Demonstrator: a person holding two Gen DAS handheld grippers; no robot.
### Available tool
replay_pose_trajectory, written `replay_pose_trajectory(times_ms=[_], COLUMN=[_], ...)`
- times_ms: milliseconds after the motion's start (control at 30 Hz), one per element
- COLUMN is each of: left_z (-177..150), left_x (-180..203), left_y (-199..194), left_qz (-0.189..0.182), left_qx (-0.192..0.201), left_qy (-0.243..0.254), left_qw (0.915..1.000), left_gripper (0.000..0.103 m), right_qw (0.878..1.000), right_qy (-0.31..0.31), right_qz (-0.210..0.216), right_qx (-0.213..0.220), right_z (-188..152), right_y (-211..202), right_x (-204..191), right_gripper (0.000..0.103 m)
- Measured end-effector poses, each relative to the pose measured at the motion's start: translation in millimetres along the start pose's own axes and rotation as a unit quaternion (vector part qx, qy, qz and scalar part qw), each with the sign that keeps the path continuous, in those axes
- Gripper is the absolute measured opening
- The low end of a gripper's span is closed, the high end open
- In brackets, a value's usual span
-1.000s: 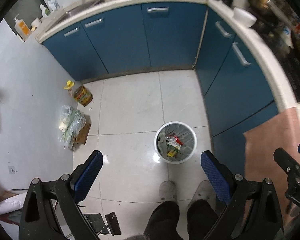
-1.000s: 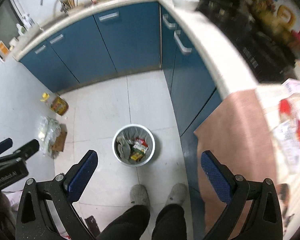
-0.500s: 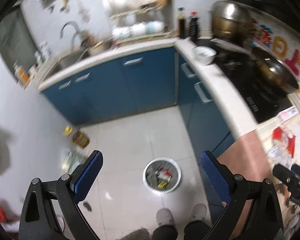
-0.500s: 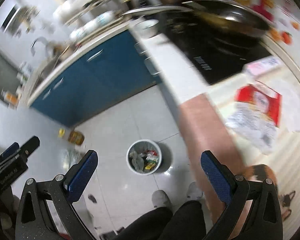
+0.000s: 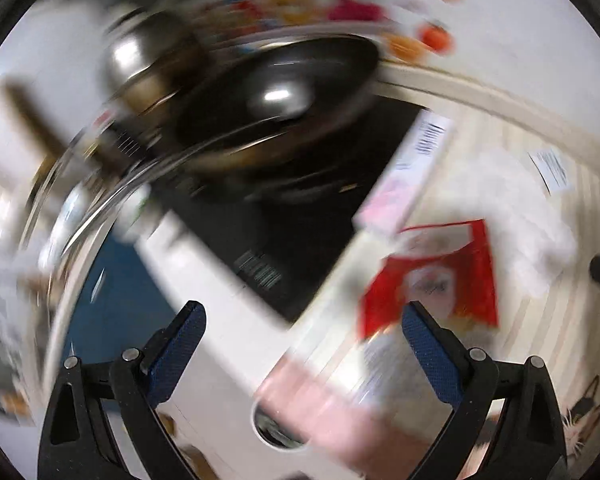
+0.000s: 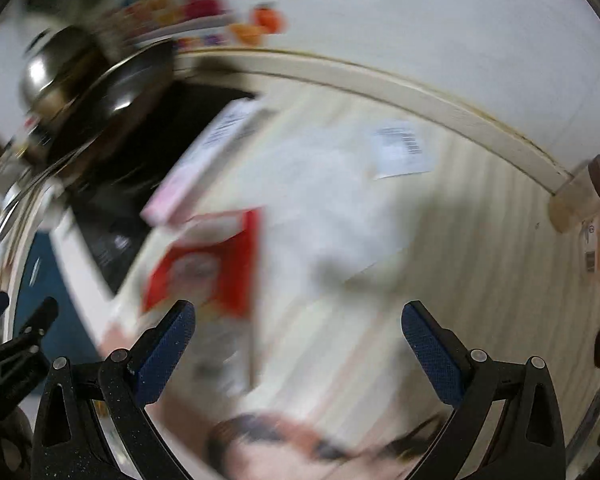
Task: Collect trash
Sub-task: 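Move both tools back toward the counter and the Doctor toothpaste box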
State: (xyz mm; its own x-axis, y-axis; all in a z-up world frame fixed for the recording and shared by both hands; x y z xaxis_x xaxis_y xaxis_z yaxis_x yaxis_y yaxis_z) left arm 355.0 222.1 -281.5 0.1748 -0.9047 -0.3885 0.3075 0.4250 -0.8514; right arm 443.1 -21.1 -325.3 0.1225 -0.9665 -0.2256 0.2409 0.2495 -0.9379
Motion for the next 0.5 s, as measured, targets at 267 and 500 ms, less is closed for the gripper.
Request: replay_pose_trajectory(times_ms=[267, 500], left_z=[74.2, 90.1], left_x=[67.9, 92.4], left_y=[80.4, 119.4], left_qz=[-0.02, -0.045], left_qx=[-0.041, -0.075], left_qy=[0.141, 0.194], left_qw=[0.989, 0.9771], left_gripper=[0.099, 0.099], right_qw=[0.999, 0.998], right_qy=[0.04, 0.048], right_qz=[-0.01, 0.013], right_qx=[-0.018, -0.048], right_z=[48.6, 52.0], right_y=[63.3, 104.7], right_x=[58.1, 62.0], right_gripper=[0.103, 0.103])
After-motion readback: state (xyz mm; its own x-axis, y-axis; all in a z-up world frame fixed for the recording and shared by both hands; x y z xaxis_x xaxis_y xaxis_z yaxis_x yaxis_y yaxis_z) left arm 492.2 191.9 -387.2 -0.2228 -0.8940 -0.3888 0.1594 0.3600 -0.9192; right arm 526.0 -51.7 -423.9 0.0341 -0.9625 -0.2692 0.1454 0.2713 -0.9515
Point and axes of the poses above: each gripper's, at about its wrist camera, not at the fingertips, and y roughly the way its jaws point, x to its right, z to its top, the point moved 6 cm from there along y, roughly the way its jaws point, and after that the axes turned 7 degrees about y, right-handed, at the moved point
